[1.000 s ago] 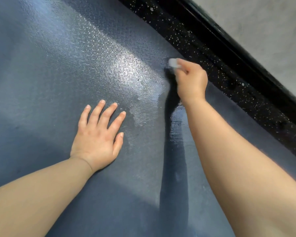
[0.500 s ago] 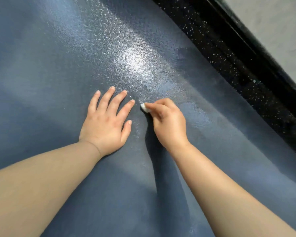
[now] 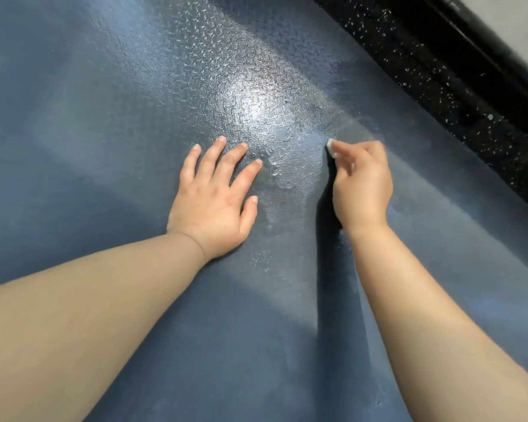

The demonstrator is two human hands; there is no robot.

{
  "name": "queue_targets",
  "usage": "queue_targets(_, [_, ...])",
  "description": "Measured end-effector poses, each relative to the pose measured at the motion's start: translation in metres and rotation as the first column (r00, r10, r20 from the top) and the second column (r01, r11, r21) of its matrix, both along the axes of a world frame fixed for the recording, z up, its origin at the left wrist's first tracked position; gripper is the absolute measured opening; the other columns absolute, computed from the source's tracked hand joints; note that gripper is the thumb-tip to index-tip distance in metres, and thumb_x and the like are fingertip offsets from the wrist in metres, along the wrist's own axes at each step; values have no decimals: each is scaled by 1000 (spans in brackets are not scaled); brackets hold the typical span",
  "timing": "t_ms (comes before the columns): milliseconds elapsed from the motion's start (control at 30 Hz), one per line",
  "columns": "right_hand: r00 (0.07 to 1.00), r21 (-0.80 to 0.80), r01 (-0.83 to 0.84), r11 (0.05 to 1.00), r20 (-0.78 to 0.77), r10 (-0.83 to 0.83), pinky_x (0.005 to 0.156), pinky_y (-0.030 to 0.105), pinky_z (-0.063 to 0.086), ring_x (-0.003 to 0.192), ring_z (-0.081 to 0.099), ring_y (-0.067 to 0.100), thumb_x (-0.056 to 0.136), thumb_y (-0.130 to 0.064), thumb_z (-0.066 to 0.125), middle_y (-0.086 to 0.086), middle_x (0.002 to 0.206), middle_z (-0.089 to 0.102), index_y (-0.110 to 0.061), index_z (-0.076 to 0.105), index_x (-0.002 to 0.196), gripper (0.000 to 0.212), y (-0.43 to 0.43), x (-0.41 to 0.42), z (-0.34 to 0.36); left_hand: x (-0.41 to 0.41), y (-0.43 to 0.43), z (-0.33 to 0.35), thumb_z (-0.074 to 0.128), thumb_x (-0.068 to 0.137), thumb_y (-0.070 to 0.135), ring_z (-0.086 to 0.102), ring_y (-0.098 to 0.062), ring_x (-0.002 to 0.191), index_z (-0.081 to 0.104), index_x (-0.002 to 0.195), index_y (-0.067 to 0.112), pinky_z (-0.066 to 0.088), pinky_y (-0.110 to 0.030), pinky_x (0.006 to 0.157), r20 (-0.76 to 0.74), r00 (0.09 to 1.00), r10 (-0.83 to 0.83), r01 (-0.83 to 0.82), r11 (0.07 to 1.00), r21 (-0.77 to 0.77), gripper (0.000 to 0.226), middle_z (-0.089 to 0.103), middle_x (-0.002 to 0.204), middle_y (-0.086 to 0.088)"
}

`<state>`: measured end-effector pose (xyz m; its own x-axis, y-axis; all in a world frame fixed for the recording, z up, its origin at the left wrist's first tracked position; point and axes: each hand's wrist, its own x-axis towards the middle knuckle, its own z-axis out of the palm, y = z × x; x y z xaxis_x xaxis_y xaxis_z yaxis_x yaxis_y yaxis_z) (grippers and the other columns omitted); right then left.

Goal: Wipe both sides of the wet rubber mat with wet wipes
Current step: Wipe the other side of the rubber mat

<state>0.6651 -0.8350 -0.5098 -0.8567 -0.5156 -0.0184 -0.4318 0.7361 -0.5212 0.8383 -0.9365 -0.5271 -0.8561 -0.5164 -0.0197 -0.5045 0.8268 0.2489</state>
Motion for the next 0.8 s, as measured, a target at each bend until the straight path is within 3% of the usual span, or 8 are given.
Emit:
queue_targets(267, [970,-50,-242,969,0,243,65,21,33,76,54,24,85,-9,65,2,84,59,-22,74,98,21,52,131,1,1,-1,-8,37,89,39,24,-34,140,46,138,16,8,-50,114,-20,1000,1,-1,1000,-18,55,38,147,-11])
queue_targets(400, [875,-81,-398,914,264,405,68,16,34,83,55,18,90,-16,61,-9,86,53,-24,74,99,18,80,156,17,9,2,-3,42,96,39,15,-29,144,39,144,19,1,-43,116,-15,1000,-11,12,1000,25,52,27,153,-8])
queue_targets(467, [917,-158,-267,951,261,301,73,9,37,84,56,12,87,-10,63,-5,89,57,-18,74,100,18,89,139,23,22,10,3,48,95,35,12,-26,145,37,144,19,0,-40,116,8,1000,-1,0,997,80,53,24,155,-7])
queue_targets(533, [979,-184,-10,983,200,47,75,-5,31,84,55,6,86,-2,61,3,97,61,-11,71,104,22,93,107,27,46,23,11,49,94,36,10,-24,145,36,144,21,1,-39,117,63,998,-27,19,992,123,55,21,155,-5])
queue_targets(633, [950,-136,283,950,178,-257,75,-10,25,93,55,6,91,-4,54,9,113,59,-10,68,110,24,98,64,22,94,47,20,46,94,38,5,-20,145,32,145,25,1,-37,117,153,984,-89,65,986,156,55,17,156,0])
queue_targets(667, [935,-99,330,939,173,-310,80,-6,28,100,57,10,93,-6,52,8,117,58,-12,68,112,25,99,55,17,110,54,22,45,94,38,3,-19,145,31,146,27,-1,-36,117,181,979,-100,71,985,158,55,15,156,1])
queue_targets(733, [936,-1,331,944,127,-328,92,14,36,111,55,21,94,-9,48,6,120,57,-16,68,113,28,99,52,5,137,65,25,42,95,40,1,-18,145,27,147,29,-3,-34,117,229,968,-105,71,986,153,55,11,157,3])
queue_targets(800, [968,57,231,971,89,-236,88,26,38,109,53,27,93,-12,49,7,114,58,-16,68,112,27,94,74,1,156,75,26,39,96,41,-2,-16,145,23,148,30,-5,-32,116,273,957,-98,60,988,145,56,6,158,5])
